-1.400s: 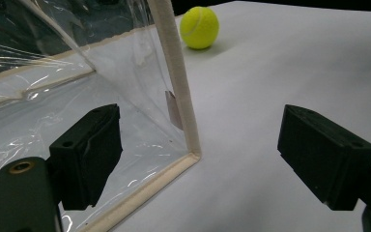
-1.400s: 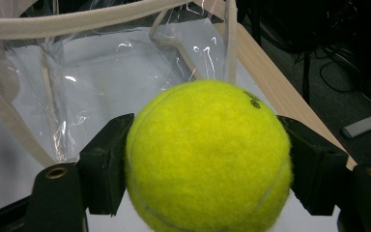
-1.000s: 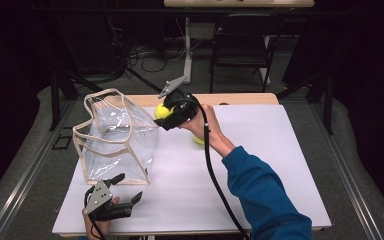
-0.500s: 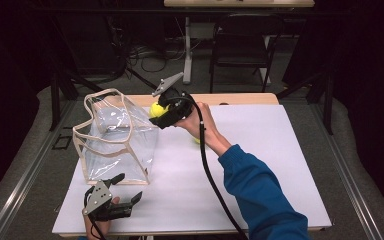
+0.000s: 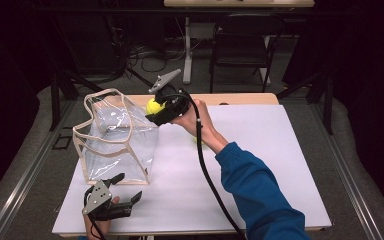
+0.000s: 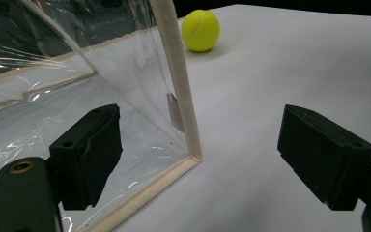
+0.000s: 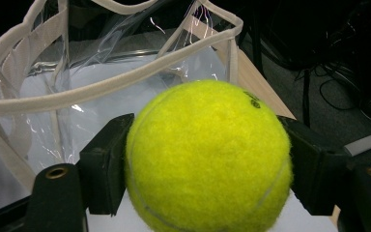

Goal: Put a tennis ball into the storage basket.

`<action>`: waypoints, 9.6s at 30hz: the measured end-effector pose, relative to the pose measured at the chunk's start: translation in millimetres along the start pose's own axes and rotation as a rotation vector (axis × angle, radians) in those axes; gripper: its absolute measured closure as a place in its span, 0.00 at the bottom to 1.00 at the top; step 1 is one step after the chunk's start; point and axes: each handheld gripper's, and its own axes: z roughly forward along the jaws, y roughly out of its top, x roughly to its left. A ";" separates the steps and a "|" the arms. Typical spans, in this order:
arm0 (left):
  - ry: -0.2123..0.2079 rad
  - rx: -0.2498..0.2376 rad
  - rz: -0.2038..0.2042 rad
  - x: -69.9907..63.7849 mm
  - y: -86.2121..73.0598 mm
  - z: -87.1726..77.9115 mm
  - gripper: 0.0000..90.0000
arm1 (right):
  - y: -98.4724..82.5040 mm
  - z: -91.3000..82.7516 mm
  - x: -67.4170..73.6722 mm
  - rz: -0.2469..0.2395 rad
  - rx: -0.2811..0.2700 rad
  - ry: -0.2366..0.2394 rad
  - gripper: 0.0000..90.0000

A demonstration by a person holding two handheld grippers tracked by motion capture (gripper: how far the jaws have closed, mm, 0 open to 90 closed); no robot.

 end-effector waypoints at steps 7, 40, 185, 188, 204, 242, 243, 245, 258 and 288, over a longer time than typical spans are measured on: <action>-0.001 -0.003 0.003 0.4 0.2 -0.7 0.18 | 5.5 2.1 2.2 -0.007 -0.007 0.000 0.29; 0.001 -0.011 0.001 0.3 0.2 -0.8 0.18 | 18.9 5.3 4.9 0.011 -0.069 0.002 0.29; 0.001 -0.016 0.008 -5.7 1.0 -2.8 0.18 | -47.7 -27.8 23.0 0.079 -0.006 0.088 0.00; 0.008 -0.022 0.000 -5.6 1.3 -4.3 0.18 | -56.9 -25.5 23.2 0.078 0.010 0.096 0.00; 0.011 -0.011 0.006 -5.7 1.1 -2.6 0.18 | -110.5 -24.1 31.0 0.113 0.037 0.087 0.00; 0.021 -0.008 0.012 -3.8 0.5 -4.1 0.18 | -254.8 -38.3 24.2 0.255 0.143 -0.042 0.00; 0.022 -0.008 0.014 -3.7 0.5 -4.5 0.18 | -254.4 -38.5 23.9 0.255 0.143 -0.045 0.00; 0.023 -0.010 0.007 -4.0 0.3 -5.9 0.18 | -252.9 -38.8 23.7 0.251 0.150 -0.057 0.00; 0.023 -0.011 0.014 -5.5 1.1 -3.9 0.18 | -228.7 -39.4 14.2 0.223 0.133 -0.090 0.00; 0.004 -0.018 0.009 -4.4 1.4 -0.5 0.18 | -191.2 3.4 -58.2 0.294 0.172 -0.145 0.01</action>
